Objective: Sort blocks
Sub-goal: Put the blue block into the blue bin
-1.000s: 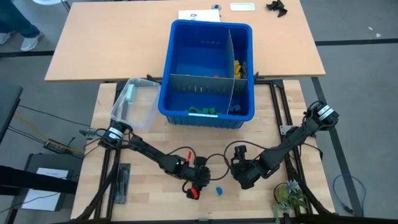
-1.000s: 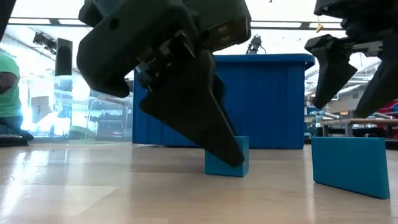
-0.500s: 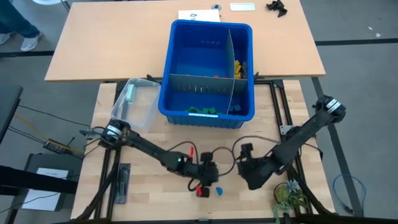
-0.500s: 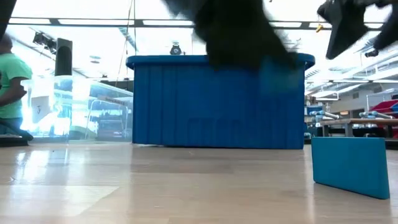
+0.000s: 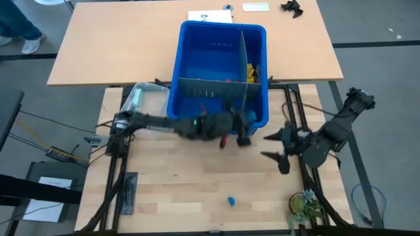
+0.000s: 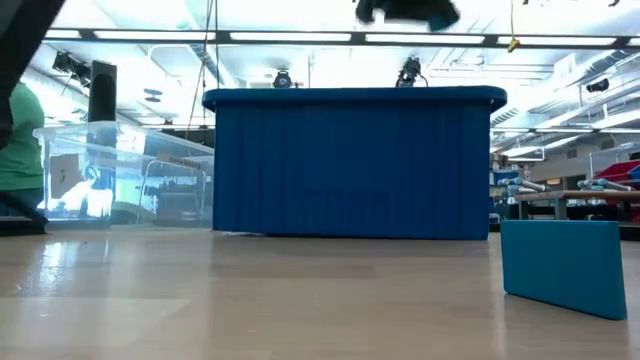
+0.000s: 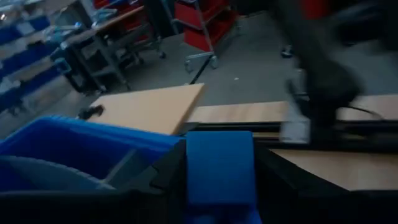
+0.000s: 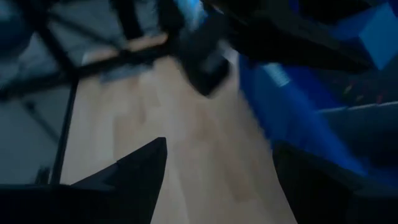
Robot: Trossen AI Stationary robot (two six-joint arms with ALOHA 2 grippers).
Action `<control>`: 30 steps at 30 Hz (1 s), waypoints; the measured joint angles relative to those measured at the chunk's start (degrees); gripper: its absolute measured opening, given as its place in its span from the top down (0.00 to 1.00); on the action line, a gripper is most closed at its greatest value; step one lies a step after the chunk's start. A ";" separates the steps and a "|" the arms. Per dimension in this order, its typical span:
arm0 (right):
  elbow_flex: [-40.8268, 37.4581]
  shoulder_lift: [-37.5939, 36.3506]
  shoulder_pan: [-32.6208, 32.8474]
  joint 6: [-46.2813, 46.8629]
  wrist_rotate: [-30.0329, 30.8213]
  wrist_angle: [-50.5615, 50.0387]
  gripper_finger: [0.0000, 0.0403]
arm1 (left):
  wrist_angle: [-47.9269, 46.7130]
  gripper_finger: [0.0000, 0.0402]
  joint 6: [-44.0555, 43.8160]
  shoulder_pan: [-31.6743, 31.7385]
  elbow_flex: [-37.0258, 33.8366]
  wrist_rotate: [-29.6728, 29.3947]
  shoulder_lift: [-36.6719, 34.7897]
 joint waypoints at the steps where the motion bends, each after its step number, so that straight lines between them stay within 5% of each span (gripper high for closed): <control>1: 0.00 -0.62 0.01 0.33 1.50 -0.01 0.27 | 0.22 0.62 -0.47 1.85 -0.02 1.74 0.03; 10: 0.00 -0.89 -0.02 0.77 4.92 -0.01 0.27 | 1.04 0.58 -6.60 10.62 -0.39 22.09 2.20; 18: 0.00 0.37 -0.01 1.15 3.79 -0.01 0.27 | -0.96 0.41 -6.25 9.50 1.22 25.46 1.80; 25: 0.00 0.60 1.26 1.27 -5.69 0.49 0.27 | -25.04 0.37 -5.90 0.78 9.89 25.95 0.89; 30: 0.00 1.95 3.94 -1.74 -6.99 0.30 0.27 | -35.31 0.38 -4.78 -7.69 9.75 22.88 0.97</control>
